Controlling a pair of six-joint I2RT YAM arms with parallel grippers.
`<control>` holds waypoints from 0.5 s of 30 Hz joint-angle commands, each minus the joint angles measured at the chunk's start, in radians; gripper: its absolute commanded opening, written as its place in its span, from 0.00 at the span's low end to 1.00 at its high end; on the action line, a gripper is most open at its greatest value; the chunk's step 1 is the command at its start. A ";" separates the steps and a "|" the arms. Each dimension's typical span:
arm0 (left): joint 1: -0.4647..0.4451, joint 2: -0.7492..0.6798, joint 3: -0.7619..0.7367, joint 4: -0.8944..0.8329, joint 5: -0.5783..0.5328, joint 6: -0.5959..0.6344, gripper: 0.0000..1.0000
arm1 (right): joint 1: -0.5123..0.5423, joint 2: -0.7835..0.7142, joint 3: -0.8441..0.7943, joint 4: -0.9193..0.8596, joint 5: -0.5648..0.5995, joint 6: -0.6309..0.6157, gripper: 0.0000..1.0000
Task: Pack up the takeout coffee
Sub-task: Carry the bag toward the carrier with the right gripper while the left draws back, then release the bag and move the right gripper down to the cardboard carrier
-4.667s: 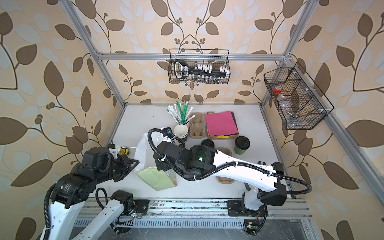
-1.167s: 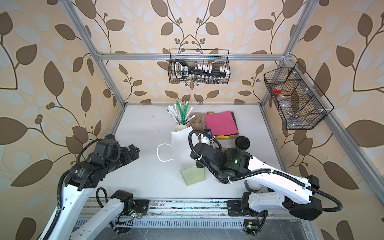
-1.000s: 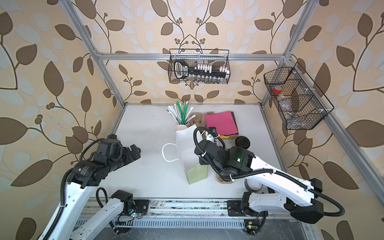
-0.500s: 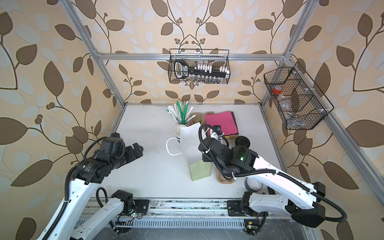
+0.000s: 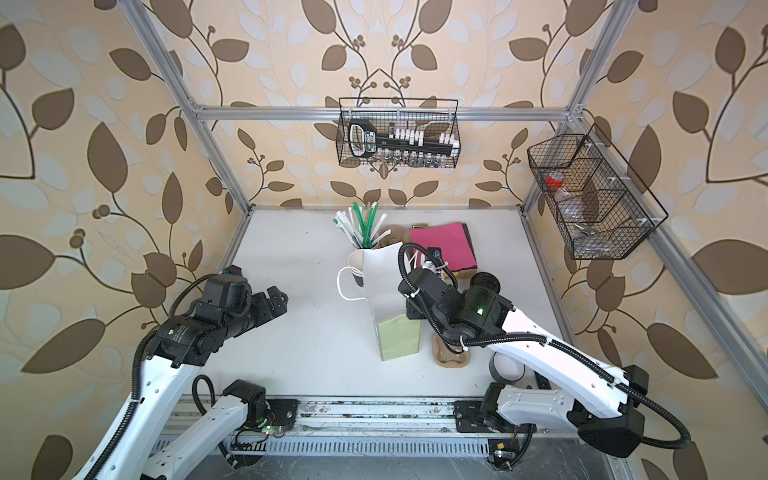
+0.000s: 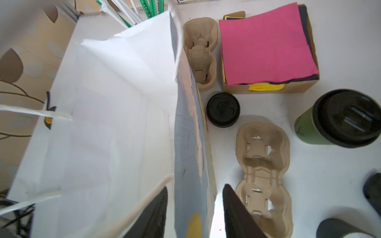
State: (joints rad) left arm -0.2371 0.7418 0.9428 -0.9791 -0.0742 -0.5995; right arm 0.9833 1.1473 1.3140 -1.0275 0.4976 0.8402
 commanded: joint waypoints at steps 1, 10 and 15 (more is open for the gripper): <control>-0.010 0.005 -0.005 0.023 0.017 0.029 0.99 | 0.013 -0.002 0.081 -0.061 0.031 -0.002 0.59; -0.010 0.005 -0.006 0.023 0.016 0.028 0.99 | 0.029 -0.106 0.171 -0.200 0.098 0.020 0.75; -0.010 0.002 -0.018 0.034 0.015 0.017 0.99 | -0.081 -0.221 0.049 -0.230 0.057 0.016 0.77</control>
State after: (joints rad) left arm -0.2371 0.7479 0.9382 -0.9604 -0.0593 -0.5968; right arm 0.9485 0.9657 1.4246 -1.1790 0.5529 0.8444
